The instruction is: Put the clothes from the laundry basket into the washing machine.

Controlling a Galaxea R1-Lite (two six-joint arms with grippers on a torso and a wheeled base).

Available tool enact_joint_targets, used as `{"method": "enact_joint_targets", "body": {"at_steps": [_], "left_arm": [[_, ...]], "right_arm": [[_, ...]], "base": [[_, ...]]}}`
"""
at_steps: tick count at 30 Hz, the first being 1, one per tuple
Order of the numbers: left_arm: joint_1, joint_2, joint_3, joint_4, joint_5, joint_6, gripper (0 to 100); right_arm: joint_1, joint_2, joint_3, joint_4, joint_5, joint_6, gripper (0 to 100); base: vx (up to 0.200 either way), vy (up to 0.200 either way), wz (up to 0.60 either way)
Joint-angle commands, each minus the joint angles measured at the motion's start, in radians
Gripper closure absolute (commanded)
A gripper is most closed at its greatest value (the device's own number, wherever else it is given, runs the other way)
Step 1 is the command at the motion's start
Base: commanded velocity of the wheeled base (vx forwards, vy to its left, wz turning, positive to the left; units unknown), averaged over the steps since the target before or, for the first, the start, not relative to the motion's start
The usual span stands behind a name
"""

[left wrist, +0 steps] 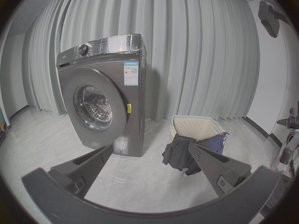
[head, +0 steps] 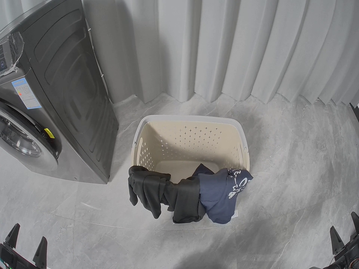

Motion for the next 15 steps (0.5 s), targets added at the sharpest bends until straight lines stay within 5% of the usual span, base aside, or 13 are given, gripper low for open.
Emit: {"method": "enact_joint_targets", "body": {"at_steps": [1, 15], "left_arm": [[0.0, -0.017, 0.017, 0.001, 0.001, -0.001, 0], [0.0, -0.015, 0.017, 0.0, 0.001, -0.001, 0]], "right_arm": [[0.0, -0.007, 0.018, 0.0, 0.0, 0.0, 0], [0.0, -0.009, 0.018, 0.0, 0.0, 0.0, 0]], "base": [[0.0, 0.0, 0.0], [0.2, 0.0, 0.0]]}}
